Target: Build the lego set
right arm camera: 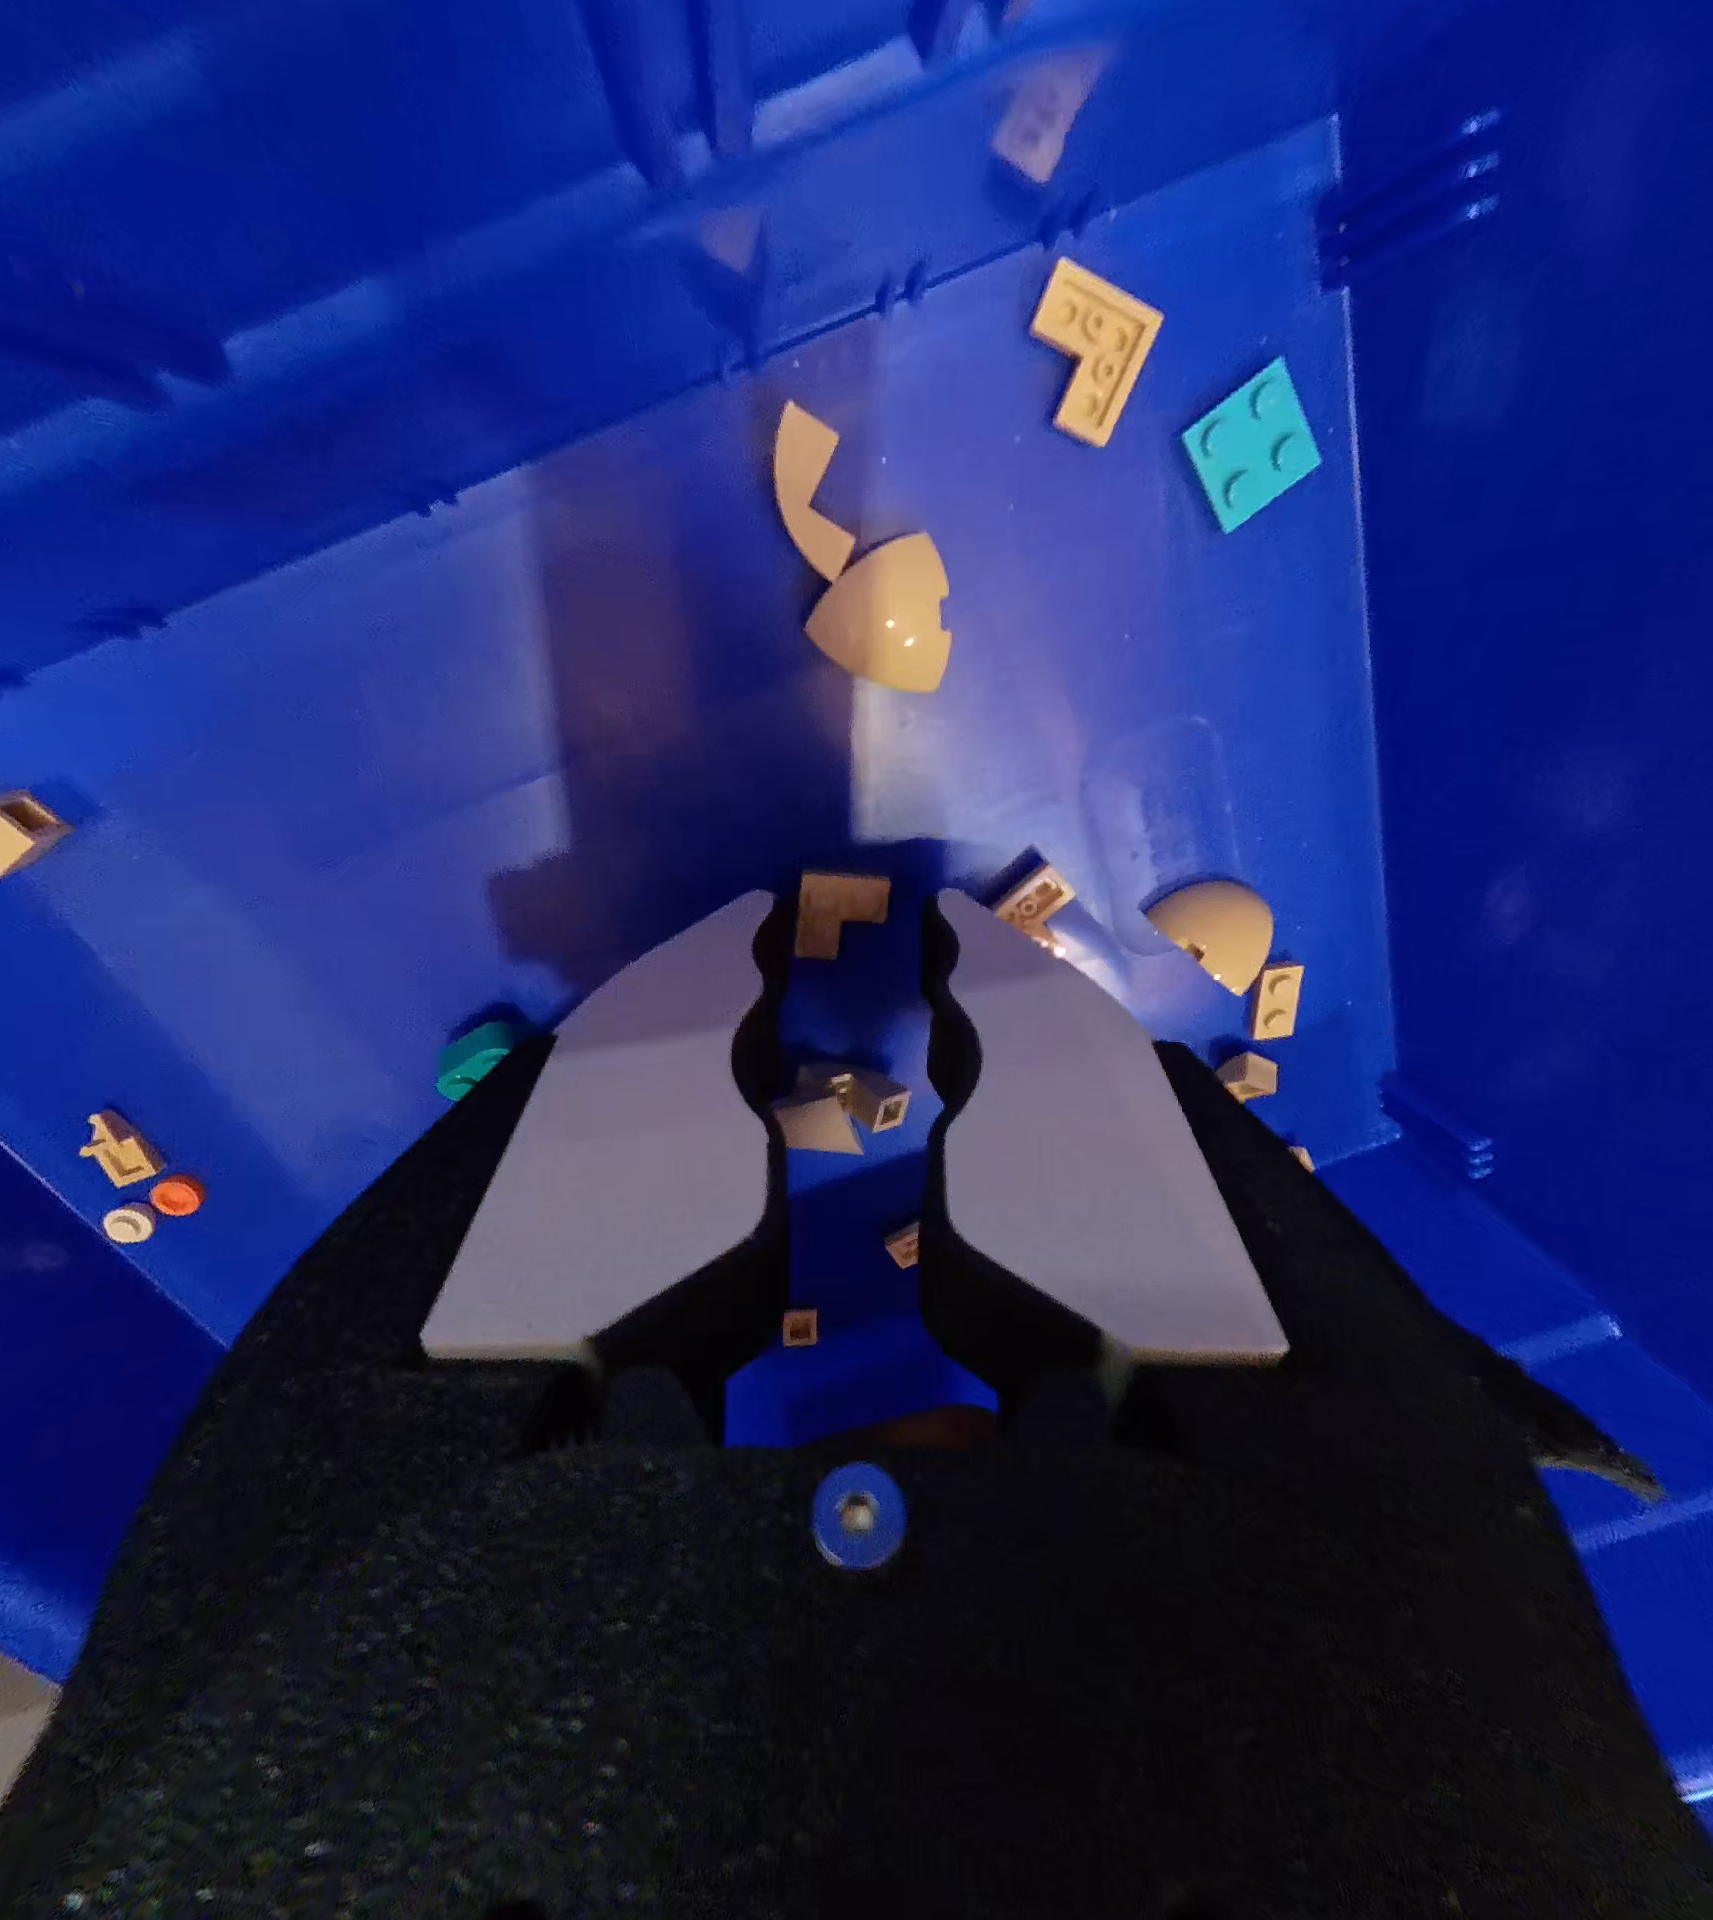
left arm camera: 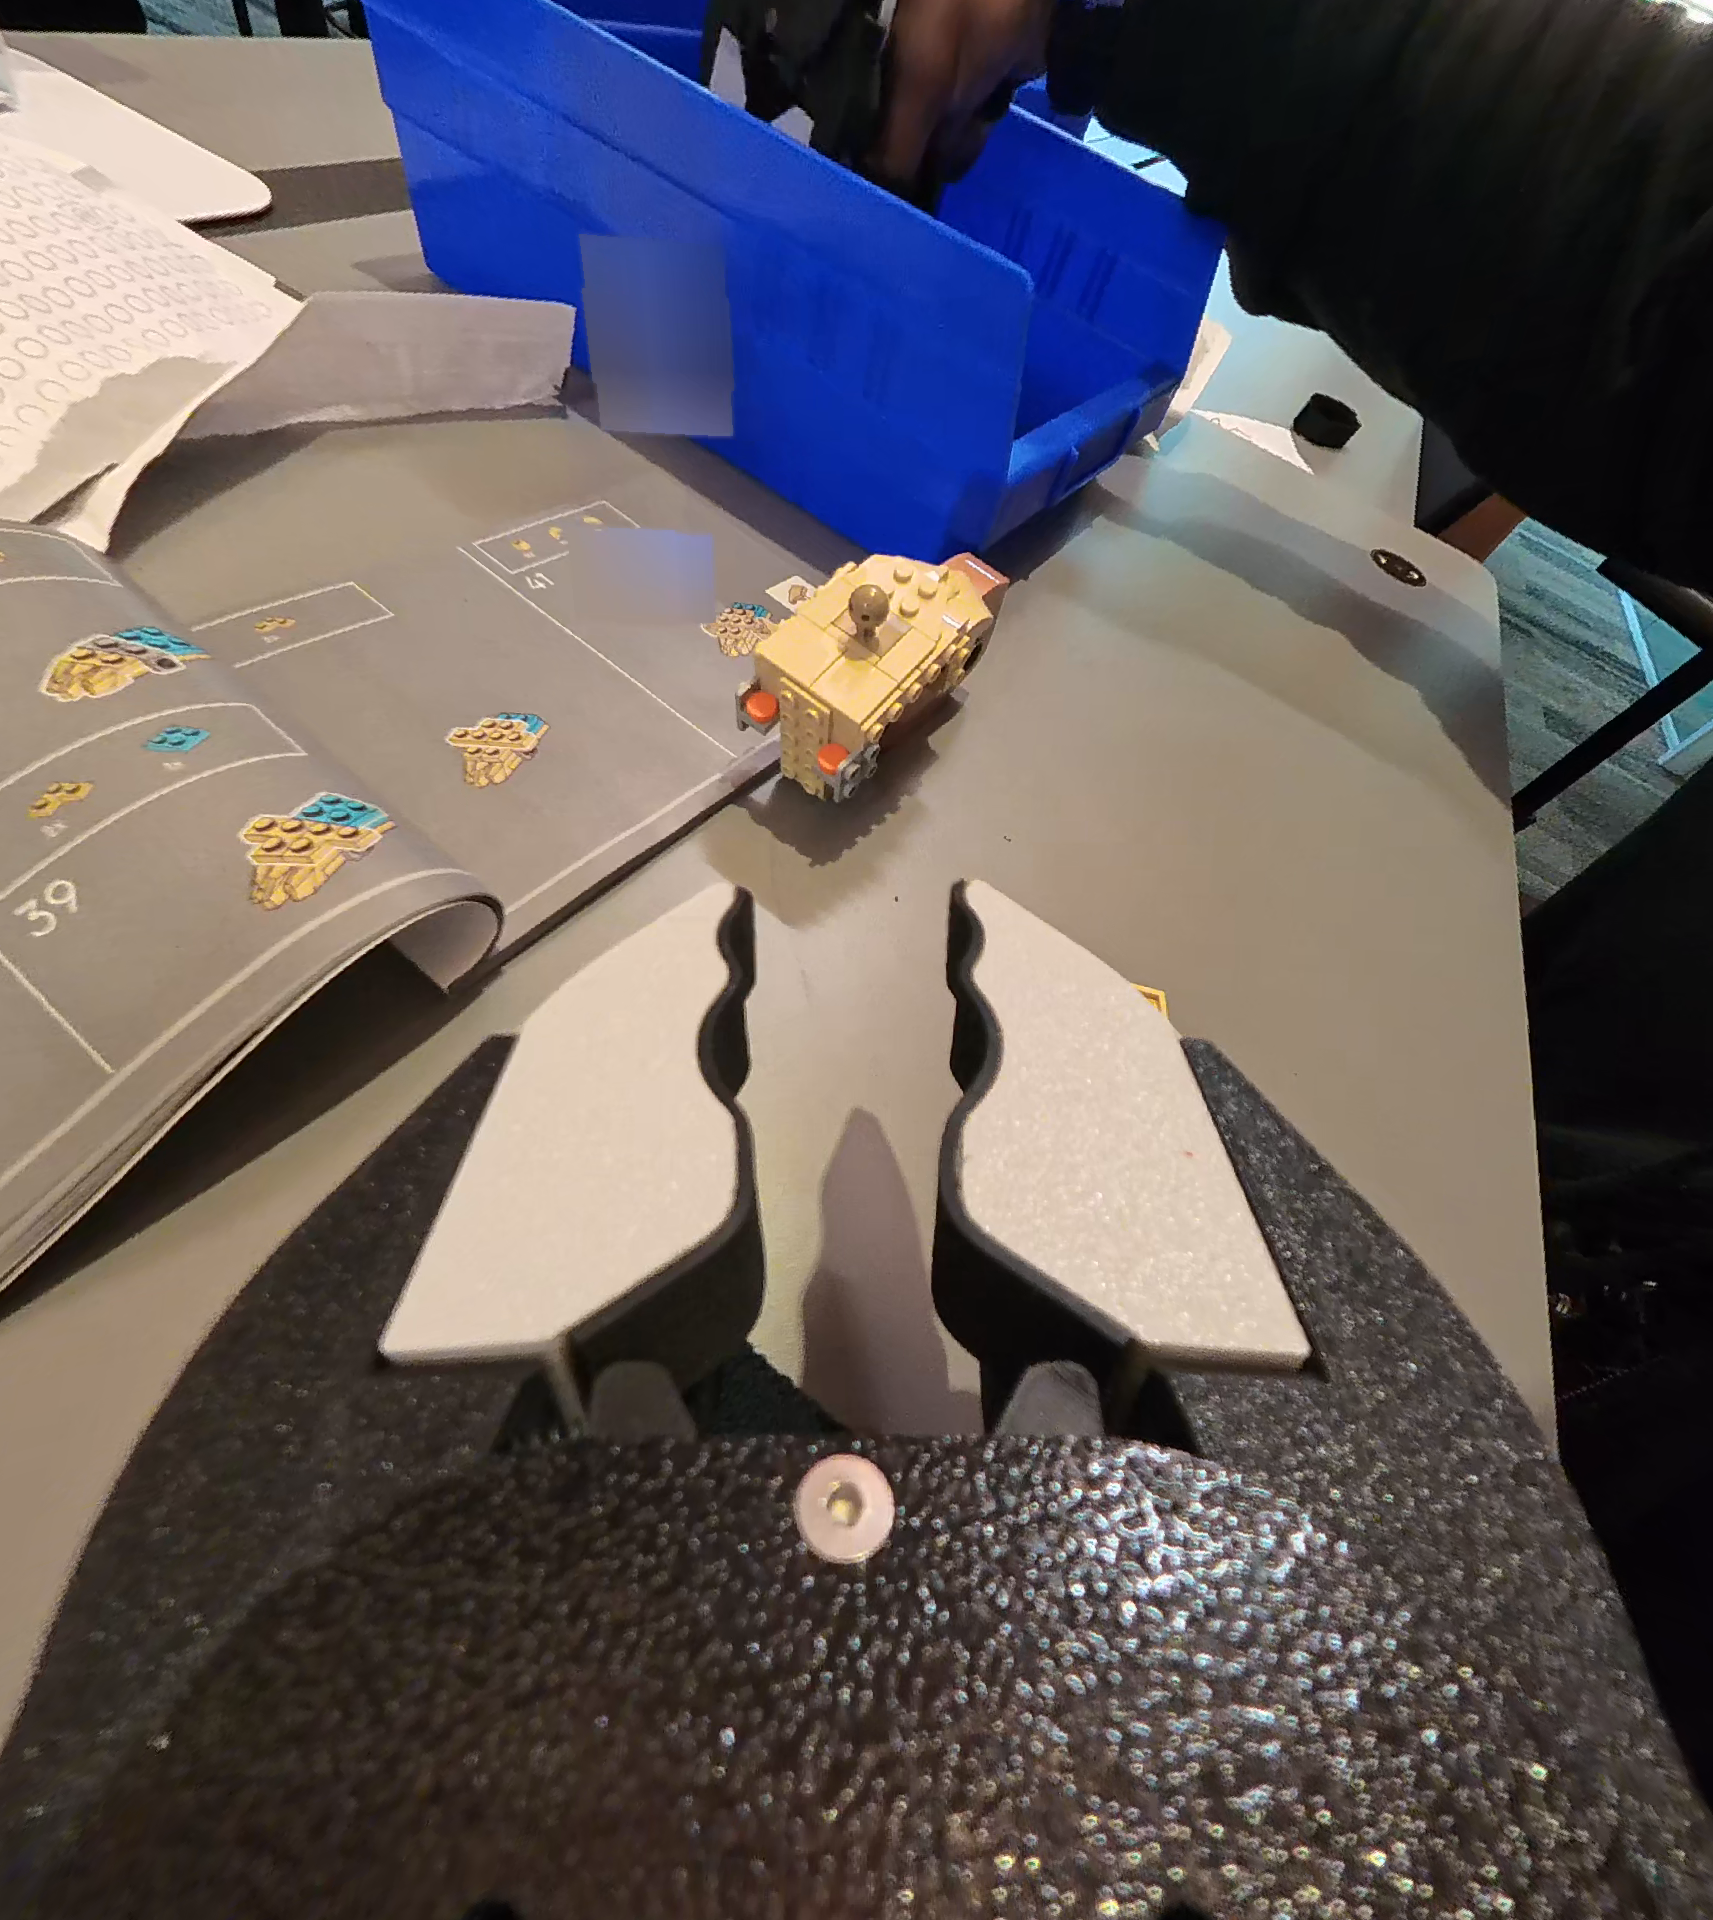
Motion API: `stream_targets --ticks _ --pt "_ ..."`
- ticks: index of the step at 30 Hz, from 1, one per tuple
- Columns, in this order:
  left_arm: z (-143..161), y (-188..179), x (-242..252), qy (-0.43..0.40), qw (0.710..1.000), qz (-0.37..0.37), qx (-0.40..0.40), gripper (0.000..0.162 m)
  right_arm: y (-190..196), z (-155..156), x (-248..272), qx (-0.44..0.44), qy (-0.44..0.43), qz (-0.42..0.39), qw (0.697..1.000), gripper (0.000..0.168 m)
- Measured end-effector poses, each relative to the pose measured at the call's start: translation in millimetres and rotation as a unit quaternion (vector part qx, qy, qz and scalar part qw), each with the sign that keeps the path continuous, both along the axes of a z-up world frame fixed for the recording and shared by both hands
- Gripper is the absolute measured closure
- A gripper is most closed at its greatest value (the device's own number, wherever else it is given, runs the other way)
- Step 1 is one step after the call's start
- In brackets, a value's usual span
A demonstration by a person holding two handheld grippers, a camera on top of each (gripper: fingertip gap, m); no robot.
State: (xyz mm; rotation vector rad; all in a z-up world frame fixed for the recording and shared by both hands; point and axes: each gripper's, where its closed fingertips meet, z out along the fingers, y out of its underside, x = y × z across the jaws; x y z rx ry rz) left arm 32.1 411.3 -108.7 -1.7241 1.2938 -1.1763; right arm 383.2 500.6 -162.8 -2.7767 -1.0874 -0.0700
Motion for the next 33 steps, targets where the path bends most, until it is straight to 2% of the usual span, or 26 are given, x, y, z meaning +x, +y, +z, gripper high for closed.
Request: stream_targets --ticks 3,8,12,17,20,22,24,27,30,33 --pt "-1 -7 1 0.002 1.000 -0.018 -0.014 0.127 -1 0 -3 -0.003 0.001 0.002 1.000 0.152" --pt "-12 -41 3 0.036 0.994 -0.084 -0.059 0.126 -1 0 -3 0.003 -0.005 -0.009 1.000 0.153" --pt "-26 -75 3 0.088 0.987 -0.133 -0.009 0.122 -1 2 -3 0.021 -0.007 -0.013 1.000 0.152" --pt "-50 -89 2 0.173 0.972 -0.141 0.077 0.123 3 26 -9 0.073 0.003 -0.019 0.997 0.153" --pt "-56 -90 4 0.195 0.965 -0.140 0.106 0.128 0 45 -19 0.107 0.012 -0.013 0.994 0.153" --pt "-56 -90 6 0.194 0.965 -0.140 0.107 0.141 -6 56 -26 0.125 0.017 -0.009 0.992 0.153" --pt "-56 -90 7 0.195 0.965 -0.139 0.105 0.146 -14 64 -34 0.138 0.027 -0.007 0.990 0.152" --pt "-53 -92 9 0.185 0.971 -0.138 0.062 0.146 -29 77 -49 0.155 0.056 0.000 0.986 0.153" --pt "-41 -99 12 0.148 0.977 -0.144 -0.061 0.146 -52 92 -73 0.179 0.099 0.019 0.979 0.153" --pt "-33 -92 14 0.119 0.968 -0.124 -0.181 0.146 -83 108 -105 0.209 0.152 0.050 0.965 0.153"
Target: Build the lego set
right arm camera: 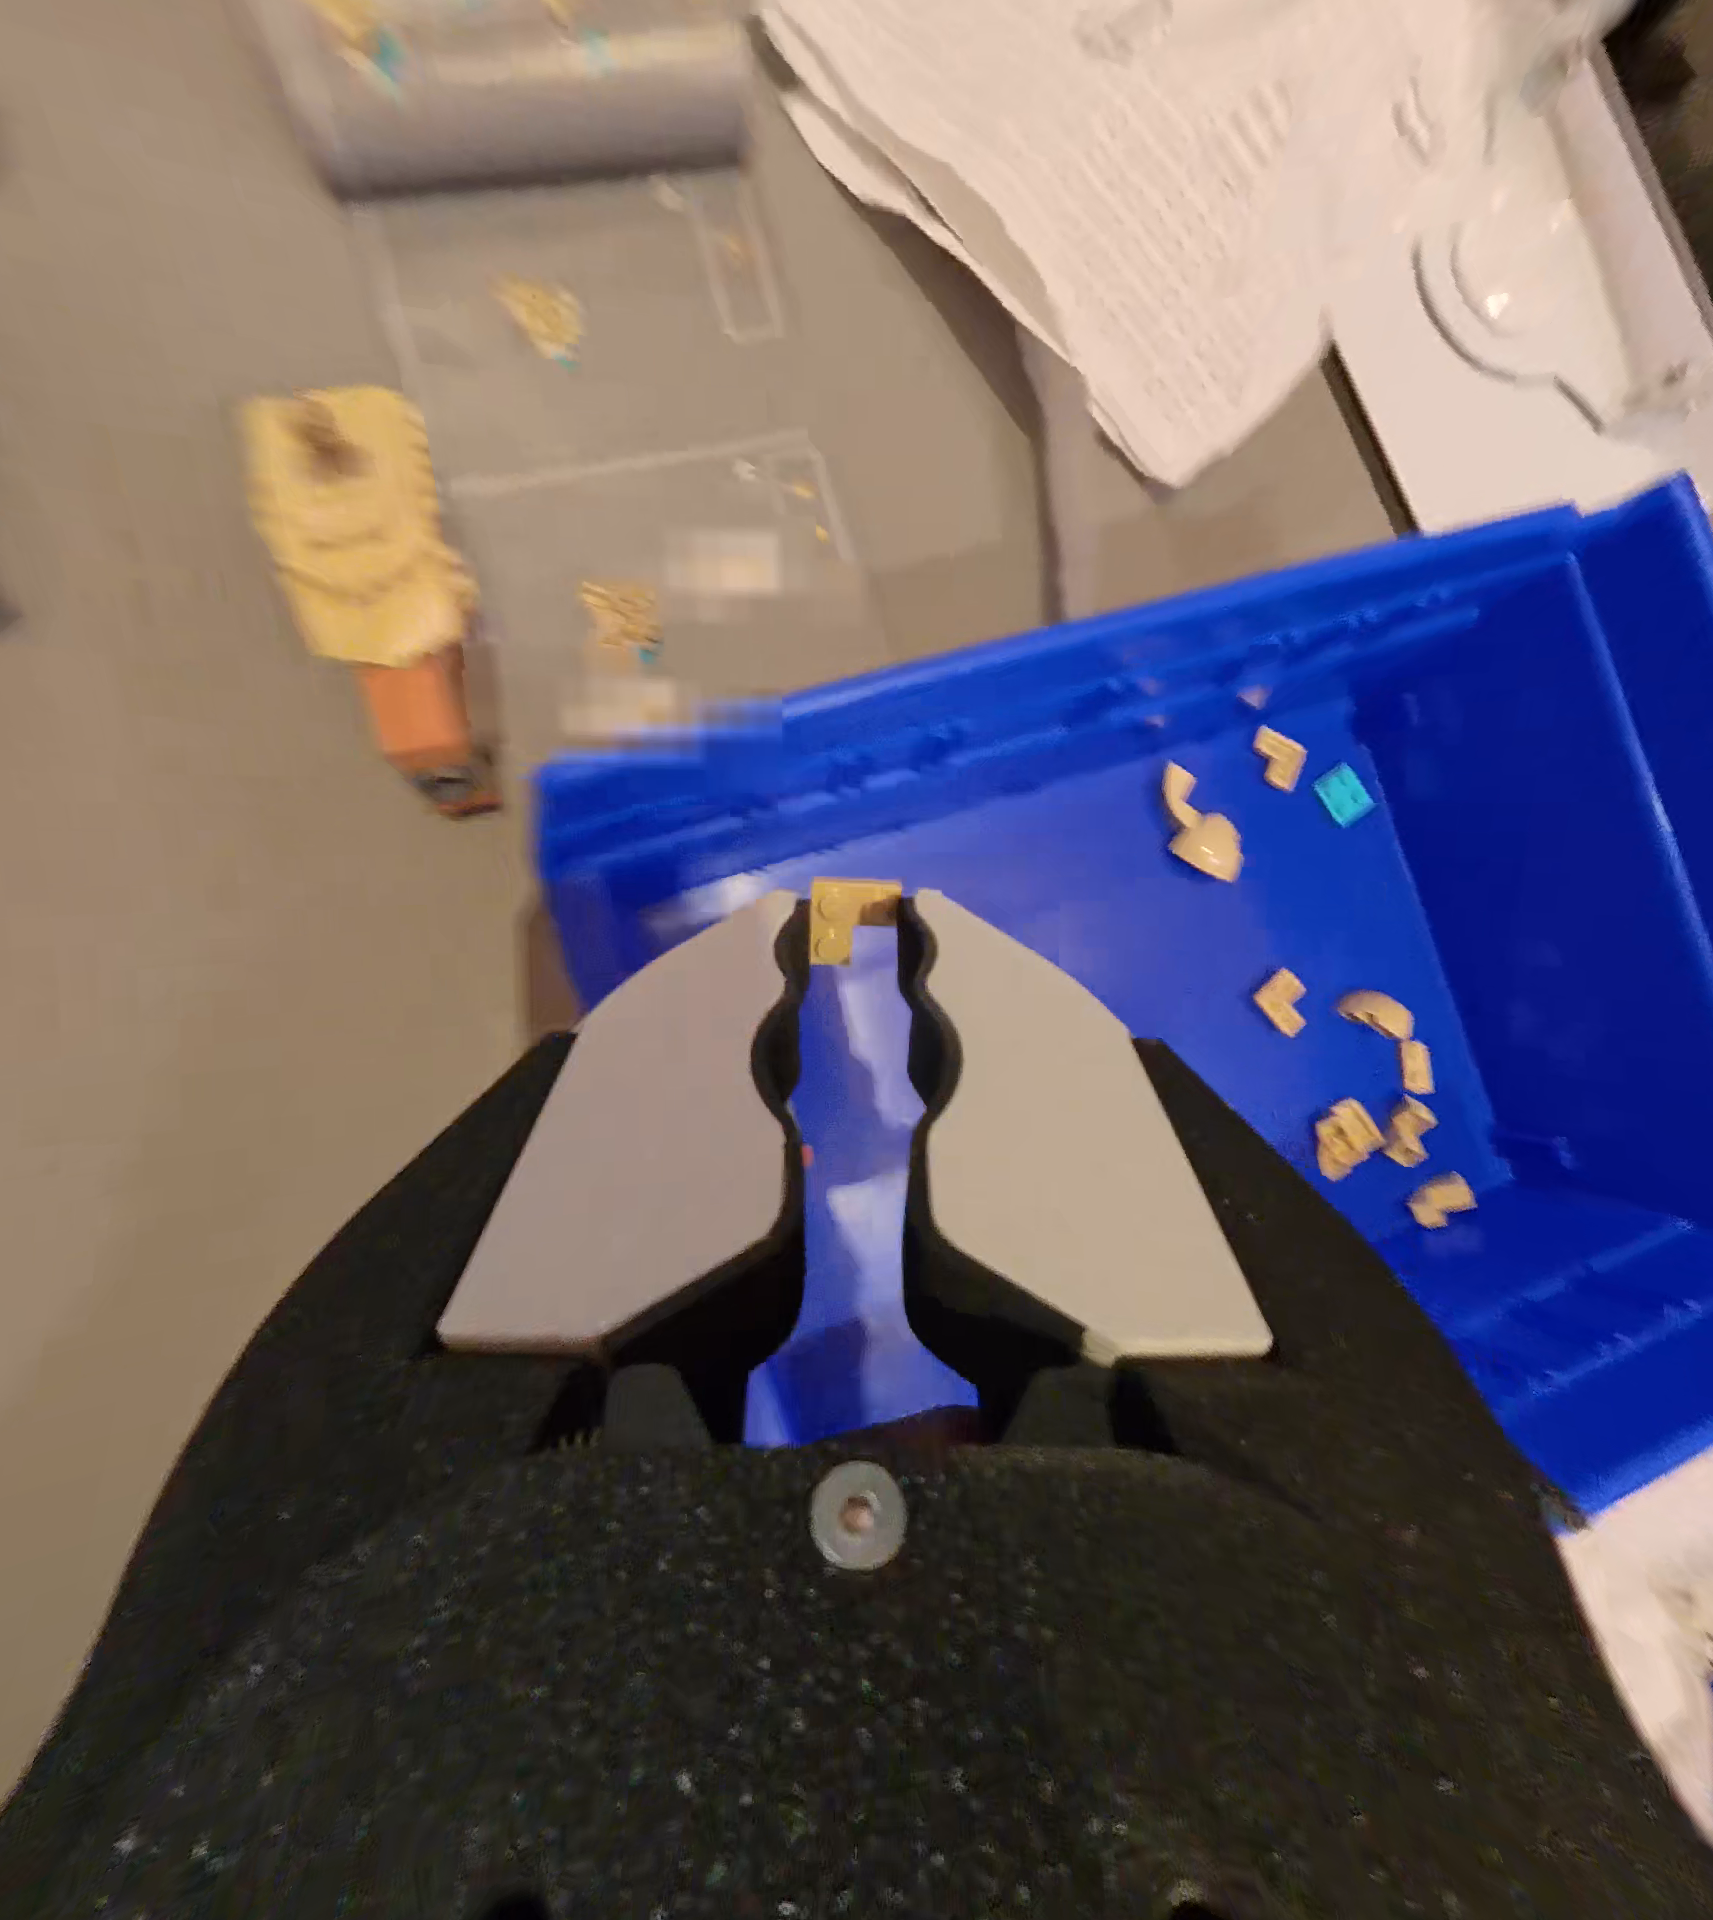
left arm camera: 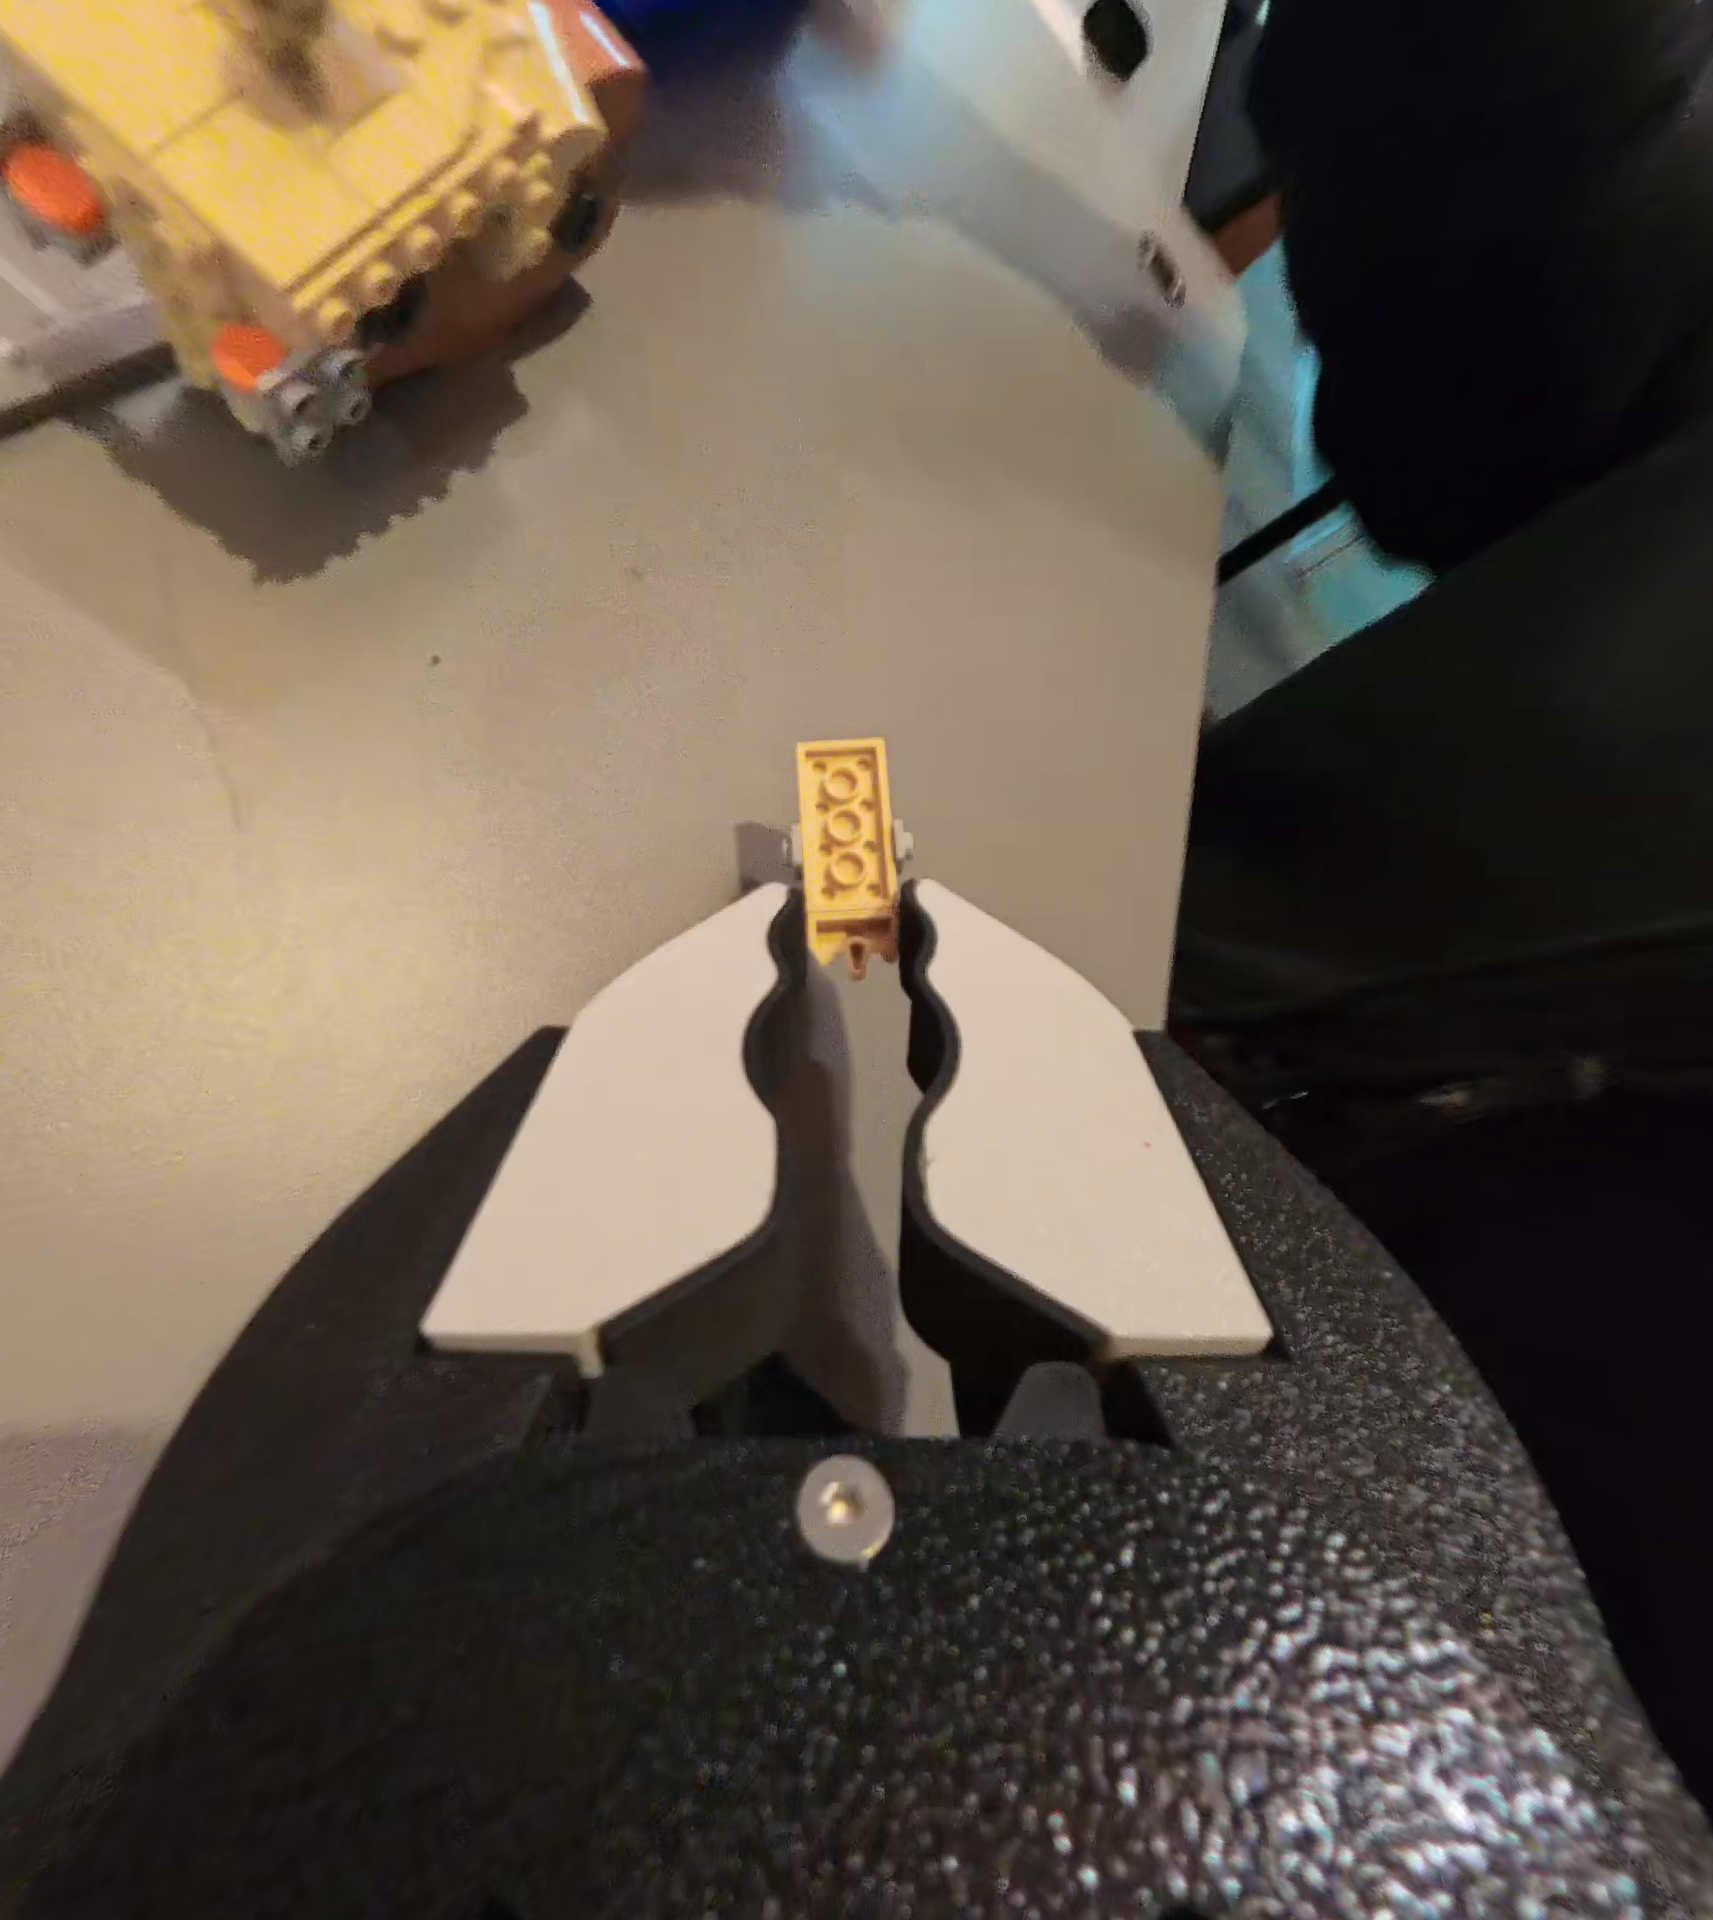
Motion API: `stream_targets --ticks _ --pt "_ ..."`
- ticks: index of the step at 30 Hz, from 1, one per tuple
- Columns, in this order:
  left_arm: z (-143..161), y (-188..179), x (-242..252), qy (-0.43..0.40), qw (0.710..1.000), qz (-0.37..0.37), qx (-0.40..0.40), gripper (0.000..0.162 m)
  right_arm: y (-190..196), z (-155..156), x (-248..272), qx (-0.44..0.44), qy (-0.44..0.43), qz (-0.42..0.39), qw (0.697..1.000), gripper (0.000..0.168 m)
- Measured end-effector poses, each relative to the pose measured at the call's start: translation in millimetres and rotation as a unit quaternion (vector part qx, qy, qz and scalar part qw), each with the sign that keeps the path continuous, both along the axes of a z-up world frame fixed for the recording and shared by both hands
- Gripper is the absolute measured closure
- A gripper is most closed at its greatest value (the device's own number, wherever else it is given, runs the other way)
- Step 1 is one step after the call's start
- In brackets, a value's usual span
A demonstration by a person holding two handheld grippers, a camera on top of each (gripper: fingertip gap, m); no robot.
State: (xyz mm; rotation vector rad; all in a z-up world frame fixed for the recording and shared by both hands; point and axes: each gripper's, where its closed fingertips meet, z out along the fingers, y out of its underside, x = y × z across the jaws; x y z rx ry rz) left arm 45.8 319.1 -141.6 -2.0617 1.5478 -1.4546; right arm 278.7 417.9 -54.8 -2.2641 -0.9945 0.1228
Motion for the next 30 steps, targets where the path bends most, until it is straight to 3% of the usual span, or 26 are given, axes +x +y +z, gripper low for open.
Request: stream_targets --ticks 3,6,10,17,25,30 --pt "14 0 4 -0.026 0.990 0.021 -0.139 0.146 -39 7 -45 0.034 0.062 0.060 0.996 0.153" --pt "33 5 14 -0.066 0.957 0.058 -0.277 0.146 -72 -2 -93 0.063 0.109 0.118 0.985 0.153" --pt "41 10 31 -0.101 0.921 0.113 -0.360 0.146 -95 -22 -149 0.103 0.158 0.177 0.966 0.153" --pt "55 5 43 -0.191 0.853 0.175 -0.453 0.146 -87 -20 -174 0.182 0.200 0.153 0.950 0.153" --pt "80 20 37 -0.334 0.749 0.234 -0.522 0.146 -85 -6 -186 0.216 0.219 0.129 0.943 0.153" --pt "97 21 33 -0.387 0.722 0.216 -0.531 0.146 -81 6 -190 0.229 0.222 0.111 0.941 0.153"
